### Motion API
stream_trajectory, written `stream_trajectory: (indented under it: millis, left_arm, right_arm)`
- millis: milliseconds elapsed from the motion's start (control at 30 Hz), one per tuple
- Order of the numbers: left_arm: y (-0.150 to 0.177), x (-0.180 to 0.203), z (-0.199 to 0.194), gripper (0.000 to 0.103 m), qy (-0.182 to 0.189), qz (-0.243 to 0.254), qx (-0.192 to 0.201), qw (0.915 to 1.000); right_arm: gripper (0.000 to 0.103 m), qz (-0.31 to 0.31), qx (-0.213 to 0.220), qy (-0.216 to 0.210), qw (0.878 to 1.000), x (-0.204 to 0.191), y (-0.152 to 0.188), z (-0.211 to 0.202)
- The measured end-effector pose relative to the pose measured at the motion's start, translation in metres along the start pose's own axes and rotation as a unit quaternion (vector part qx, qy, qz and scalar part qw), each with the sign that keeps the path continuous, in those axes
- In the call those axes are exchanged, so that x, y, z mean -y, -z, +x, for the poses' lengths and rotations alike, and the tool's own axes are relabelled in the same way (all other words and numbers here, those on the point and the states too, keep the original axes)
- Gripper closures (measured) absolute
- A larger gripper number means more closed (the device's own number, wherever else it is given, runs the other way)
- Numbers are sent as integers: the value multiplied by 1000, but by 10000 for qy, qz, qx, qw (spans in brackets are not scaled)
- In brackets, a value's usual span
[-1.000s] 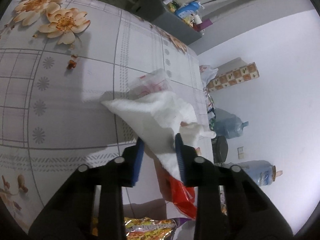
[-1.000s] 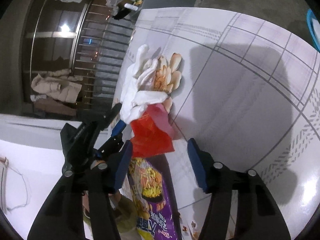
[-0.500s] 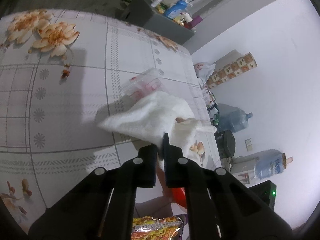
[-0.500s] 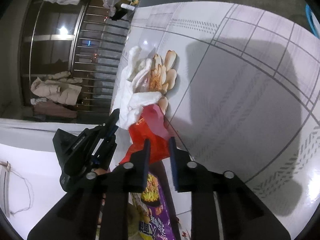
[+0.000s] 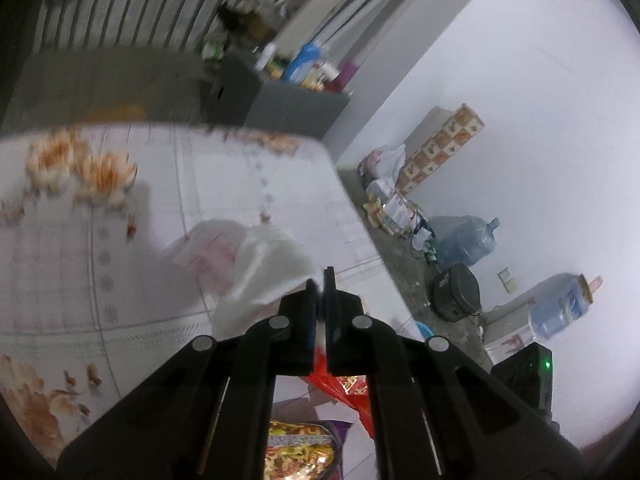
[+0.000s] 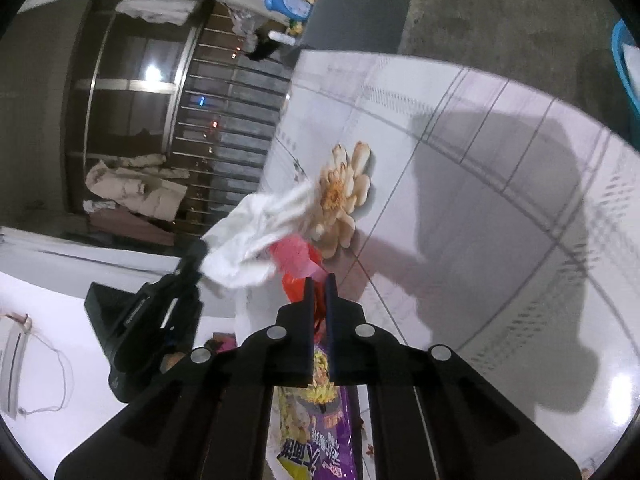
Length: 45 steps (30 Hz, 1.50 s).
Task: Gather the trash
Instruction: 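Lift the white tissue and red bag and carry both toward the wastebasket, then open both tools over the blue wastebasket to drop tissue and red bag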
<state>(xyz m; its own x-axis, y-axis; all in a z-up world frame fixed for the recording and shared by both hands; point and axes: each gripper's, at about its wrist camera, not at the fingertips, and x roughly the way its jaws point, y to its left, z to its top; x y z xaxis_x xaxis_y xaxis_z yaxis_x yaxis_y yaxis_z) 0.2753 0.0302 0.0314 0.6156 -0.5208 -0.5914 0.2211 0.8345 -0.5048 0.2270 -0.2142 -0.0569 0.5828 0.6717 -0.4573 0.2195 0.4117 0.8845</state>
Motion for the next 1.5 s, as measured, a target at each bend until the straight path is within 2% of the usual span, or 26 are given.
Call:
stream_trajectory:
  millis: [133, 333, 533, 667, 800, 867, 1000, 1167, 1333, 1433, 1500]
  left_arm:
    - [-6, 33, -25, 102, 8, 461, 288, 9985]
    - [-8, 84, -48, 102, 127, 994, 449, 9940]
    - [-1, 136, -48, 102, 419, 1414, 352, 9884]
    - [9, 180, -29, 102, 712, 1722, 128, 9824]
    - [27, 229, 0, 102, 1007, 2113, -189, 9720]
    - [41, 260, 25, 102, 1136, 2365, -405, 9641]
    - [67, 303, 74, 102, 1232, 2753, -773, 9503]
    - [112, 351, 156, 102, 1236, 3169, -1479, 9287]
    - [150, 387, 225, 102, 1124, 3596, -1878, 9070]
    - [171, 402, 272, 102, 978, 3772, -2091, 8969]
    - [180, 406, 295, 101, 879, 3819, -2190, 8936]
  right_arm:
    - [99, -14, 155, -222, 9996, 2, -2, -25]
    - [99, -2, 747, -528, 9958, 10, -13, -85]
    - [99, 26, 1647, -523, 9849, 32, -19, -169]
    - [99, 215, 2325, -392, 9716, 59, -19, -229]
    - [99, 451, 3000, -131, 9528, 90, -16, -282]
    - [99, 577, 3333, 102, 9410, 108, -14, -305]
    - [99, 820, 3737, 552, 9223, 139, -11, -333]
    - [99, 1260, 3908, 813, 9082, 182, -14, -345]
    - [99, 1603, 3976, 1006, 8978, 224, -20, -353]
    - [99, 1762, 4004, 1130, 8921, 237, -21, -360]
    - [99, 1852, 4029, 1214, 8880, 245, -22, -363]
